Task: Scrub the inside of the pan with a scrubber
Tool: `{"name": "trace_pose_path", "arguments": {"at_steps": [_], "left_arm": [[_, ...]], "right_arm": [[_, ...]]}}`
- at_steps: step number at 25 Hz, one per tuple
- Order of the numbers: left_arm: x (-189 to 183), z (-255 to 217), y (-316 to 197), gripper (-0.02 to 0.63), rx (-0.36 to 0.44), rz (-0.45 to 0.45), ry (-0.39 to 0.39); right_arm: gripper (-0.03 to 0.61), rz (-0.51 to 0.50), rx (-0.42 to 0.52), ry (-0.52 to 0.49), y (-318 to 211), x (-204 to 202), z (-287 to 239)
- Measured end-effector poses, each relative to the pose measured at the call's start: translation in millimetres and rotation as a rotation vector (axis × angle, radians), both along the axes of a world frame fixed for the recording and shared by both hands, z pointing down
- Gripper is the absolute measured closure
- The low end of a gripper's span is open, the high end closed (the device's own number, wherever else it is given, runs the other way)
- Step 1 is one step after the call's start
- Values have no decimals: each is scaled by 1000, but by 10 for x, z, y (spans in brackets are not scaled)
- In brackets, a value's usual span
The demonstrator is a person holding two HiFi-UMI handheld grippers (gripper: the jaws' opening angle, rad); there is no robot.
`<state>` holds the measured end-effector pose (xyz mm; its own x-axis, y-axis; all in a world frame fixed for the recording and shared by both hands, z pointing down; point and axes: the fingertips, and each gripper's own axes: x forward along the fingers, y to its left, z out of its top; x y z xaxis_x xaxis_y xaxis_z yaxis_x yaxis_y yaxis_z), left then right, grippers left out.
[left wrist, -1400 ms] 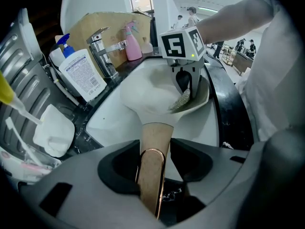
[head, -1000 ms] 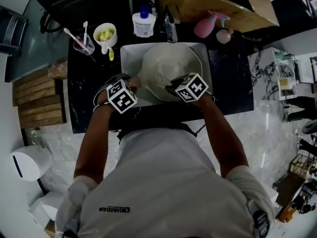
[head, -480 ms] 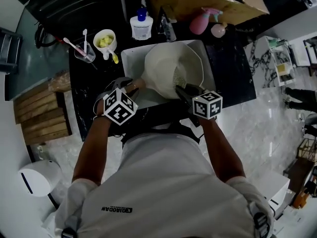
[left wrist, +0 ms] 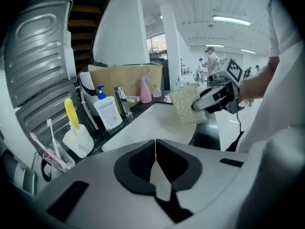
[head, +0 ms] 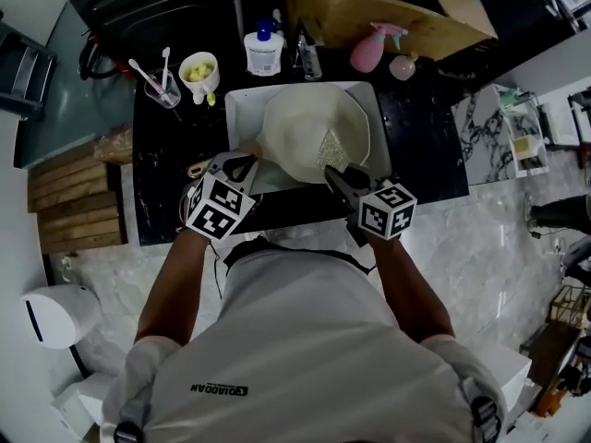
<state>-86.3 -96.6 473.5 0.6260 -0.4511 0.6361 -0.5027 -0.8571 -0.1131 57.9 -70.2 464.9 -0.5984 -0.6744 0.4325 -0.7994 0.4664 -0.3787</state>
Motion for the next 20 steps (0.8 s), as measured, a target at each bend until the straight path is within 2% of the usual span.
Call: {"name": "trace_pose_path", "arguments": {"at_steps": [4,8,10,13,16,20], "left_arm": [[354,-287,327,598,6,-87,137],[799,-494,740,598,64,-144,224],[1039,-507,1007,598,35,-168,294],[1437,-467,1433,598,-66,-203,424],[1661,-359,1744,598,-89,-255,428],[1676,-363,2025,598,-72,-316,407]], "right_arm": [[491,-63,57,-4,315,144,-158],[491,-86,127,-64,645,443,-363],[491,-113,159,-114,839,565,-442],[491,-150,165,-126,1165,740,-444],[495,-163,153,-95,1457,918,-361],[500,-173,142,-94,1732,1085,-328]]}}
